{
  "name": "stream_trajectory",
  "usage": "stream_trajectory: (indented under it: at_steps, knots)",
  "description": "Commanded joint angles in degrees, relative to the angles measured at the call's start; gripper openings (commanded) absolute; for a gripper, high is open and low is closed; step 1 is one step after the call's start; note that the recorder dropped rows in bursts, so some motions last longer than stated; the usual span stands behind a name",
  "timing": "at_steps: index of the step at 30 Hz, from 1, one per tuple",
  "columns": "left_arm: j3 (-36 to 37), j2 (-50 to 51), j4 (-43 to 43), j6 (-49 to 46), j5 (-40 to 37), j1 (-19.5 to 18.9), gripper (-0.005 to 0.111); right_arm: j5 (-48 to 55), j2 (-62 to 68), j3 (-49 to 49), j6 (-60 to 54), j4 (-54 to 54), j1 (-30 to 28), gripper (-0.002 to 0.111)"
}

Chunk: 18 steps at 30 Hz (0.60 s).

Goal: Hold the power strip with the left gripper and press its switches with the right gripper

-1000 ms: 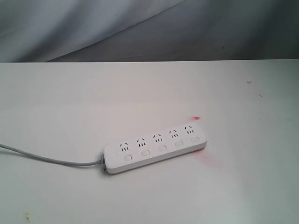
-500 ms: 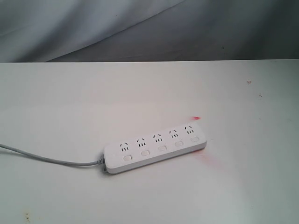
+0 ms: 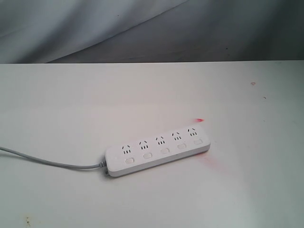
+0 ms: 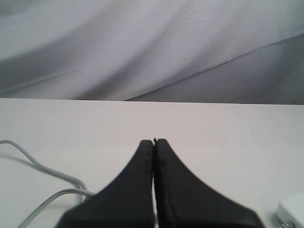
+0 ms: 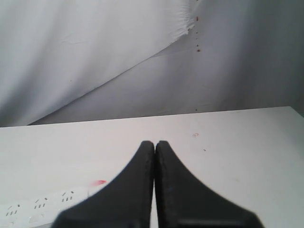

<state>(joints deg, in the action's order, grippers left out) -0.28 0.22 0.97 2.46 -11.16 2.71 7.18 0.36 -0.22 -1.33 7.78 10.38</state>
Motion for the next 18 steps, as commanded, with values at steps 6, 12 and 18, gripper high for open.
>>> stream_trajectory:
  at_steps: [6, 12, 18]
  knots:
    - [0.28, -0.22, 0.26, 0.06, 0.67, -0.06, 0.000, -0.53, -0.36, 0.22, 0.04, 0.43, -3.08, 0.000]
    - [0.28, -0.22, 0.26, 0.06, 0.67, -0.06, 0.000, -0.53, -0.36, 0.22, 0.04, 0.43, -3.08, 0.000]
    - [0.28, -0.22, 0.26, 0.06, 0.67, -0.06, 0.000, -0.80, -0.36, 0.22, 0.04, 0.43, -3.06, 0.000]
